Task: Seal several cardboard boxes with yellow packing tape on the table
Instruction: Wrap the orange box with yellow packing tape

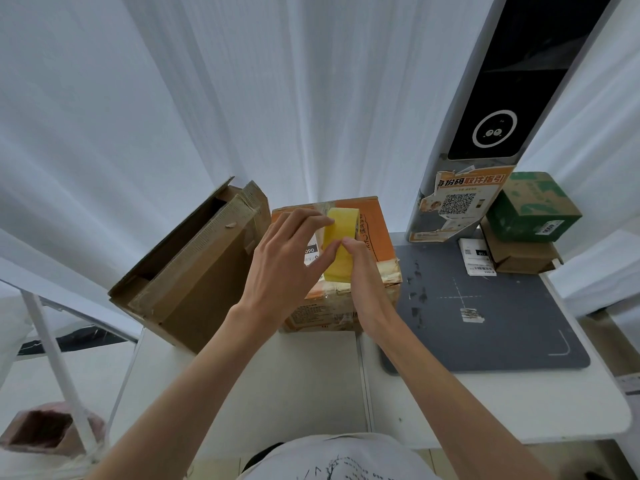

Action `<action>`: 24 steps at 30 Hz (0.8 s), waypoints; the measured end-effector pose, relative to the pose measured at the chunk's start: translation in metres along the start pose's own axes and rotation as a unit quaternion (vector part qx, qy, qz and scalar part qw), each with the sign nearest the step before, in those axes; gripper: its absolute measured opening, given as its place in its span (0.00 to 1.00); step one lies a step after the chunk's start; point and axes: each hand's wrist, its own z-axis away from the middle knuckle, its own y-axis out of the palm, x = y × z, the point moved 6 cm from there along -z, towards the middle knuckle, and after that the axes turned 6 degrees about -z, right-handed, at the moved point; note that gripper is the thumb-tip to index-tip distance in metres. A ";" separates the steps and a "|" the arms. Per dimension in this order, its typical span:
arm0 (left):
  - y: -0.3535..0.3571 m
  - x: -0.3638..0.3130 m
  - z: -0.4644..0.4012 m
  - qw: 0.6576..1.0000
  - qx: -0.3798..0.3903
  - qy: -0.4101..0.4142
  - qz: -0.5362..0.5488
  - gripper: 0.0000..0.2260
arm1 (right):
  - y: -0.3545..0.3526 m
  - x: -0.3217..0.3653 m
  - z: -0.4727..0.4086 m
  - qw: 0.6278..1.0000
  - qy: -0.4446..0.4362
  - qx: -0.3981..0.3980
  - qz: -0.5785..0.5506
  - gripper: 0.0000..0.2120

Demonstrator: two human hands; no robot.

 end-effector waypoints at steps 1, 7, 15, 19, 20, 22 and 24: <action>0.000 0.000 -0.001 1.000 0.003 0.000 -0.004 0.15 | 0.000 0.000 -0.001 1.000 0.000 -0.001 0.000 0.11; 0.001 -0.002 -0.001 0.999 -0.015 0.010 -0.033 0.15 | 0.000 -0.002 -0.004 1.000 -0.001 -0.010 -0.014 0.21; -0.002 -0.002 -0.003 0.999 -0.029 -0.002 -0.015 0.12 | -0.002 -0.004 -0.007 1.000 -0.002 -0.010 -0.015 0.17; 0.002 -0.004 -0.006 1.000 0.018 -0.002 -0.013 0.14 | -0.006 -0.007 -0.007 1.000 0.005 -0.010 0.004 0.20; 0.003 -0.005 -0.007 1.000 0.025 -0.002 -0.014 0.15 | -0.007 -0.008 -0.007 1.000 0.010 -0.006 0.006 0.17; 0.004 -0.006 -0.008 0.999 0.031 0.000 -0.015 0.14 | -0.010 -0.009 -0.007 1.000 0.008 0.001 0.006 0.12; 0.003 -0.003 -0.012 0.999 0.042 -0.010 0.023 0.09 | -0.013 -0.008 -0.007 1.000 0.003 0.003 0.017 0.11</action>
